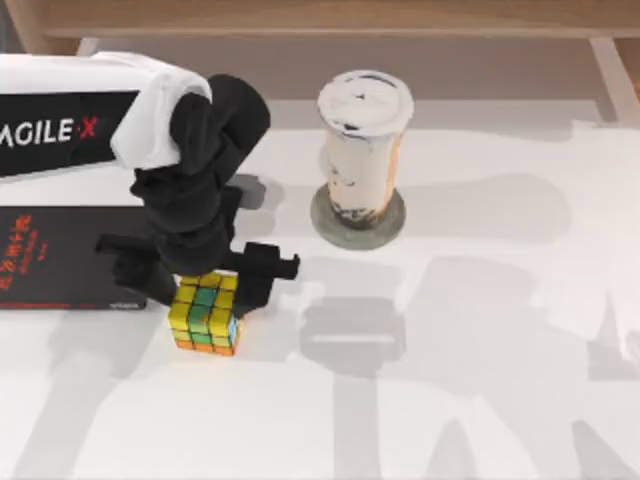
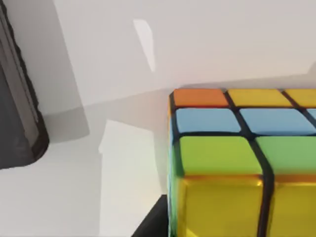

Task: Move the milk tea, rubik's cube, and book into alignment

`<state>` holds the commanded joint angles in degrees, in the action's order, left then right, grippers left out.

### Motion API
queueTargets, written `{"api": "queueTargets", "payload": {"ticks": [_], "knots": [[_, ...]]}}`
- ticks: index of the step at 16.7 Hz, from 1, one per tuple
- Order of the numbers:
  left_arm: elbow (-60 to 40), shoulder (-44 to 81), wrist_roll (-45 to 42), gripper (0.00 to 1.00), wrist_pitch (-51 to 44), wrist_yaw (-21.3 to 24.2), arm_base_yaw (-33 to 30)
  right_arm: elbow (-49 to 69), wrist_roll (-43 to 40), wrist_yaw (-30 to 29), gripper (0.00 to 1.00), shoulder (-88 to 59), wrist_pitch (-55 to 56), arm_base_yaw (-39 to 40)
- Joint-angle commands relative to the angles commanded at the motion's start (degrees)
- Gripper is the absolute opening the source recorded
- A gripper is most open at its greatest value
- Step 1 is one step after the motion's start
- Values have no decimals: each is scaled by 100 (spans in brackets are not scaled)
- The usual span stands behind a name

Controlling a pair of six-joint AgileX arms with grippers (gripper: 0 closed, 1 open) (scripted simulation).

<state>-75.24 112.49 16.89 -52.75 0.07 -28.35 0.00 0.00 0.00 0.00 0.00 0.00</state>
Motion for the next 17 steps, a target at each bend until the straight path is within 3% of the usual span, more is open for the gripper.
{"api": "queueTargets", "payload": {"ticks": [9, 17], "knots": [[-27, -22, -5, 0, -24, 3, 1, 0, 0, 0, 100, 0, 0, 0], [-413, -236, 2, 0, -635, 2, -1, 0, 0, 0, 100, 0, 0, 0]]}}
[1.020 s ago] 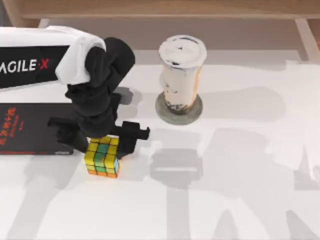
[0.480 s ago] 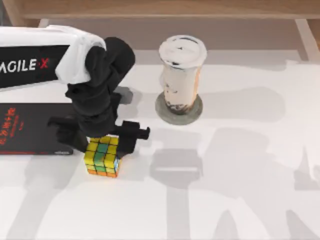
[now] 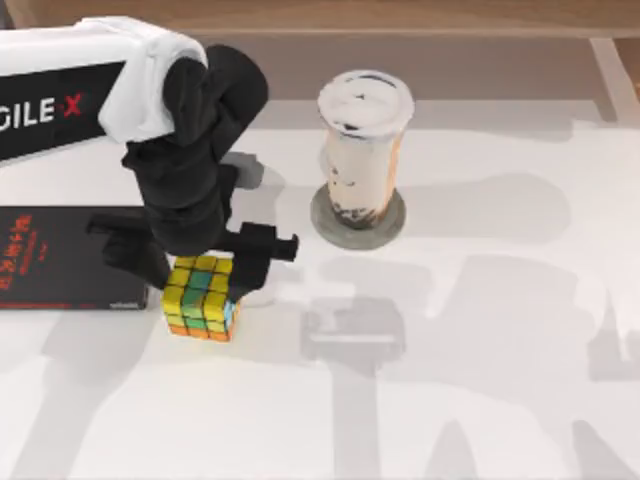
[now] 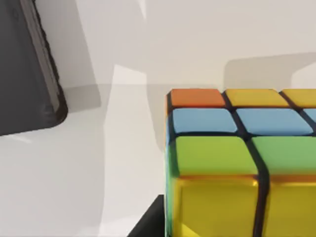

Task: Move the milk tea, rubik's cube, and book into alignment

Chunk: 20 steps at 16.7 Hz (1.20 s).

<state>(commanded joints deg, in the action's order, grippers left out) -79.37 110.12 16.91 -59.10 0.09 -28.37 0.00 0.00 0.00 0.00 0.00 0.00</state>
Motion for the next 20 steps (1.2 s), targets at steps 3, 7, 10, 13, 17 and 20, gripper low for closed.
{"api": "queueTargets", "payload": {"ticks": [3, 7, 10, 13, 17, 20], "knots": [[22, -16, -49, 0, 63, -31, -3, 0, 0, 0, 100, 0, 0, 0], [-84, -476, -559, 0, 639, -506, -97, 0, 0, 0, 100, 0, 0, 0], [-210, -935, -1197, 0, 1281, -1102, -144, 0, 0, 0, 100, 0, 0, 0], [-331, -1276, -1641, 0, 2248, -1688, -157, 0, 0, 0, 100, 0, 0, 0], [-540, -1453, -1875, 0, 4135, -2432, -188, 0, 0, 0, 100, 0, 0, 0], [-785, -1471, -1886, 0, 5417, -2773, -256, 0, 0, 0, 100, 0, 0, 0]]}}
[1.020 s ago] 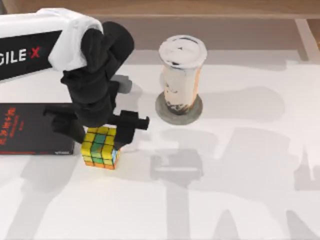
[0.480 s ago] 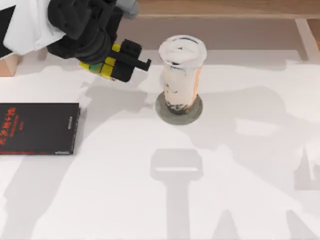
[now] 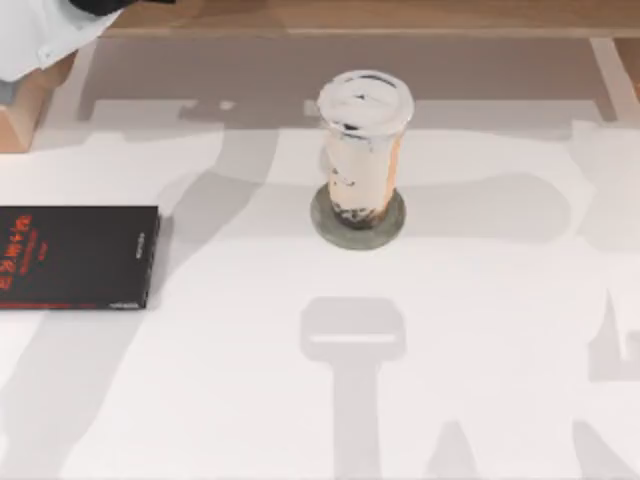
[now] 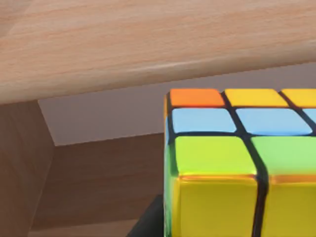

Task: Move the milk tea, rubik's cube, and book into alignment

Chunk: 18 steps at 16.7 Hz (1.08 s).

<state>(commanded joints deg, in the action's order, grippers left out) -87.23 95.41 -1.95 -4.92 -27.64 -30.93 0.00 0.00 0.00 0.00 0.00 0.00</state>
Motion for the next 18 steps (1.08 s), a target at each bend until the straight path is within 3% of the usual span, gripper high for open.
{"api": "queueTargets", "payload": {"ticks": [5, 11, 18], "knots": [[-315, 118, 89, 0, 1134, -168, -40, 0, 0, 0, 100, 0, 0, 0], [-324, 140, 80, 0, 1192, -158, -5, 0, 0, 0, 100, 0, 0, 0], [-1664, 1161, 183, 0, 1540, 471, 356, 0, 0, 0, 100, 0, 0, 0]]}}
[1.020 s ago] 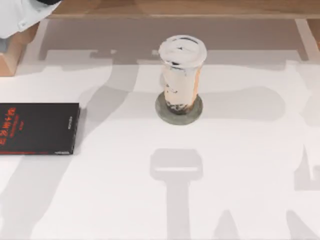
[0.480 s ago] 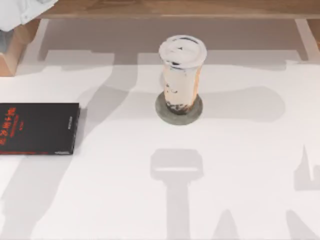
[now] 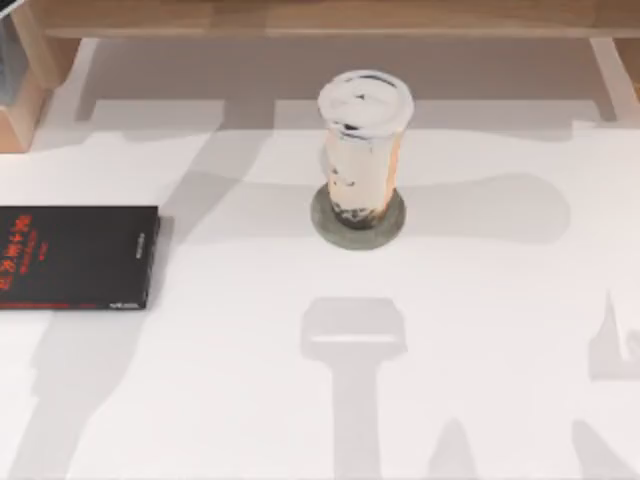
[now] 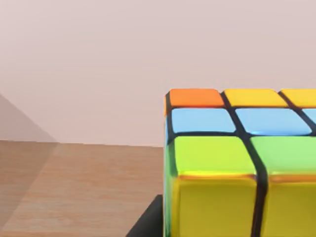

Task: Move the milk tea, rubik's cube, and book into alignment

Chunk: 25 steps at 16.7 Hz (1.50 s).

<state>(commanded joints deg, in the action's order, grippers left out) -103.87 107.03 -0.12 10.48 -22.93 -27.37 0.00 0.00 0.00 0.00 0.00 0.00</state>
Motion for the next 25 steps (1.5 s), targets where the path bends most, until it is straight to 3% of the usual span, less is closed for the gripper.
{"api": "queueTargets", "payload": {"ticks": [6, 12, 25], "knots": [[-1363, 1020, -48, 0, -856, 65, 206, 0, 0, 0, 100, 0, 0, 0], [-1562, 1172, -74, 0, -1076, -5, 210, 0, 0, 0, 100, 0, 0, 0], [-1562, 1172, -74, 98, -1076, -5, 210, 0, 0, 0, 100, 0, 0, 0]]}}
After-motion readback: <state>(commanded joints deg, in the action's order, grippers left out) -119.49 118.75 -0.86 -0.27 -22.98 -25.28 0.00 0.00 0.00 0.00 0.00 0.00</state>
